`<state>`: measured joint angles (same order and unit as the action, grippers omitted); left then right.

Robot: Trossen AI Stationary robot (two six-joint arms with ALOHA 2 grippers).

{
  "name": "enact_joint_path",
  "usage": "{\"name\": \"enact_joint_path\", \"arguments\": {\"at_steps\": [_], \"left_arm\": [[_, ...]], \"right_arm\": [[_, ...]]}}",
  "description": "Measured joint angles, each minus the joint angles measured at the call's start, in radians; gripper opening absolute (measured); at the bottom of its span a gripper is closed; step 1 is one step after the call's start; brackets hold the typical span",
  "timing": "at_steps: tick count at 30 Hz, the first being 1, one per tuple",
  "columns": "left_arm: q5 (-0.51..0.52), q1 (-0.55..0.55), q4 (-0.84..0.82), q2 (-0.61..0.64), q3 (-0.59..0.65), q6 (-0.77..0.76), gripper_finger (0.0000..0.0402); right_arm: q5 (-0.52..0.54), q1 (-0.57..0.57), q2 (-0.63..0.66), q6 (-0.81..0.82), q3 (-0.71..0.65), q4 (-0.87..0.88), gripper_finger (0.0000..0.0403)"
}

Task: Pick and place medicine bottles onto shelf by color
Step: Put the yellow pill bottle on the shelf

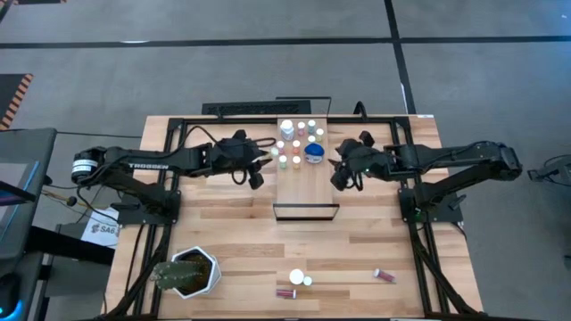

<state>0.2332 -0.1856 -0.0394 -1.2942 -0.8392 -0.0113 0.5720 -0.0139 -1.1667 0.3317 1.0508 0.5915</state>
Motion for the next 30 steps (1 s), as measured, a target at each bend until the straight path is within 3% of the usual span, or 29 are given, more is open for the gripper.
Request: {"name": "enact_joint_path", "arguments": {"at_steps": [7,11,21,30], "left_arm": [[-0.068,0.0,0.116,0.0,0.0,0.017,0.0078],[-0.123,0.002,0.147,0.0,0.0,0.016,0.0078],[-0.203,0.002,0.215,0.0,-0.001,0.033,0.0078],[-0.238,0.002,0.236,0.0,-0.001,0.034,0.0078]], "right_arm": [[0.001,0.043,0.0,0.0,0.0,-0.197,0.0214],[-0.005,0.072,0.0,0.014,0.0,-0.213,0.0214],[-0.156,0.093,0.0,0.076,0.0,-0.296,0.0214],[-0.156,0.102,0.0,0.191,0.0,-0.356,0.0214]]}}
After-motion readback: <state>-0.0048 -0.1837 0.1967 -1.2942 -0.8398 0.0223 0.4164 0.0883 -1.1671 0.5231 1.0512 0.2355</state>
